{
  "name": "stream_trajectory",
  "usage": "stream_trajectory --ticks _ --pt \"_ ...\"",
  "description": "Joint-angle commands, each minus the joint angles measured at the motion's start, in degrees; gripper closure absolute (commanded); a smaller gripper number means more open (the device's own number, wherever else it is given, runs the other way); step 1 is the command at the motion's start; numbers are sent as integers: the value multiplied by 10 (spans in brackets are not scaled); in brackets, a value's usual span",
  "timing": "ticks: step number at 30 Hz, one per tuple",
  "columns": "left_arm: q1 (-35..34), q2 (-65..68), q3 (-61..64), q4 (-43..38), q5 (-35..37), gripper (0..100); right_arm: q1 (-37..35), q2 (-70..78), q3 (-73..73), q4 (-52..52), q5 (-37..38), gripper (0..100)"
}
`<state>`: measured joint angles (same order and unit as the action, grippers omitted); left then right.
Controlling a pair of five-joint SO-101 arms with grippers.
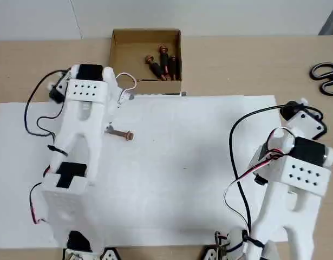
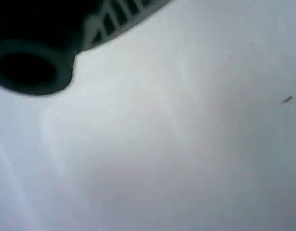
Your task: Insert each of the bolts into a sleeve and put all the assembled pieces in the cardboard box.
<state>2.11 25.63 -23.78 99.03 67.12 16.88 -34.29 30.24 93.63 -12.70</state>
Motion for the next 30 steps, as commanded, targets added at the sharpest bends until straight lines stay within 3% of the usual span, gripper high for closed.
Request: stream_trajectory --ticks 1,5,12,19,30 --pt "-15 -37 -3 15 -156 629 8 -18 -2 -5 -6 996" --pt "-44 -37 -5 15 -338 630 8 -18 -2 -5 -6 996" --pt "-76 -36 0 15 -480 742 8 -18 -2 -7 -6 996" --pt "-73 -37 17 15 -760 761 8 -18 -2 -7 -6 996" --pt "-68 -37 -36 13 -1067 821 8 -18 -2 -7 -6 996"
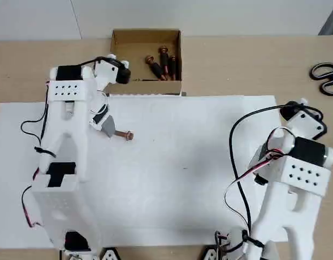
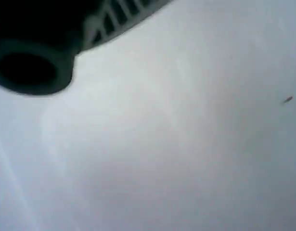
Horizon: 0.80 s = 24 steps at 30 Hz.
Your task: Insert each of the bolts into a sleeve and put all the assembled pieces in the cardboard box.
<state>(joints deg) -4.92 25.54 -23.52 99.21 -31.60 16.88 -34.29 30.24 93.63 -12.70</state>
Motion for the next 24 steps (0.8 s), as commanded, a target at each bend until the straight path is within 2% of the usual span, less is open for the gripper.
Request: stream_trajectory --ticks 1,3,7,12,15,18,24 --pt "0 -36 -46 11 -126 821 8 -18 -2 -7 -6 996" --pt "0 -36 -50 11 -195 822 8 -18 -2 -6 -5 996" --pt "11 -36 -50 11 -213 820 8 -17 -2 -6 -5 996" --pt "19 -34 -50 11 -297 812 8 -16 -2 -7 -5 996" --pt "18 -30 -50 11 -350 762 8 -16 -2 -7 -5 996" --pt "19 -30 -50 11 -371 730 6 -17 -2 -7 -5 996" --pt "45 -30 -50 10 -419 729 5 -17 -2 -10 -4 996"
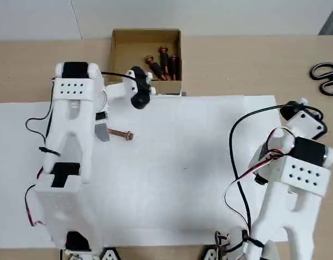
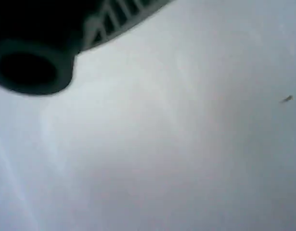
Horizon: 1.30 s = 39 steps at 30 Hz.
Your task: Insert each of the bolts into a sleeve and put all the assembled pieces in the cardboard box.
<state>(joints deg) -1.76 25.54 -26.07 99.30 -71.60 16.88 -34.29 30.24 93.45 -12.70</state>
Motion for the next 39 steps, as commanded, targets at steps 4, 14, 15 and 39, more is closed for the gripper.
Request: stream_trajectory --ticks 4,14,15,39 --pt "25 -28 -22 -2 -50 731 5 -17 -2 -8 -4 996" --pt "33 53 -80 -34 -69 731 5 -16 -2 -8 -4 996" --pt "33 63 -90 -34 -69 731 5 -15 -2 -8 -4 996" --pt "61 199 -131 -37 -66 732 5 -15 -2 -8 -4 996"
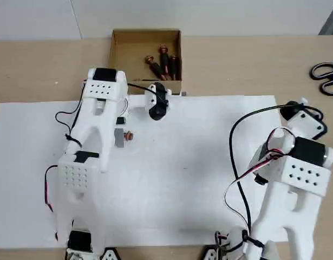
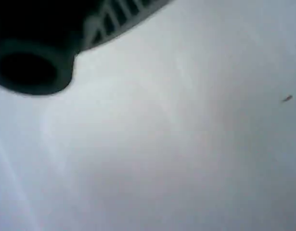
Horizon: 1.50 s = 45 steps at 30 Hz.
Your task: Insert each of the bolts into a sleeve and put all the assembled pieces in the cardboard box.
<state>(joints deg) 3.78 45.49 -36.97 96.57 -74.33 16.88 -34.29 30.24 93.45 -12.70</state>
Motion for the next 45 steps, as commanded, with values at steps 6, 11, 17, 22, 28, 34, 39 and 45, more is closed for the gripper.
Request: stream_trajectory --ticks 6,11,17,22,28,34,39,45 --pt "5 11 -23 -11 -40 761 5 -17 -2 -8 -4 996" --pt "5 11 -22 -33 -40 836 5 -17 -2 -7 -4 996" --pt "4 6 -22 -30 -39 900 5 -17 -2 -7 -4 996" --pt "7 5 -41 22 -38 991 5 -17 -2 -6 -4 996" --pt "17 -6 -94 39 4 995 5 -18 -2 -4 -4 996" --pt "23 -97 -70 39 56 995 5 -18 -2 -3 -4 996" --pt "39 -190 -24 39 151 995 4 -19 -4 -3 -4 996" --pt "50 -300 -4 38 376 995 -21 -97 -5 -2 -4 996"
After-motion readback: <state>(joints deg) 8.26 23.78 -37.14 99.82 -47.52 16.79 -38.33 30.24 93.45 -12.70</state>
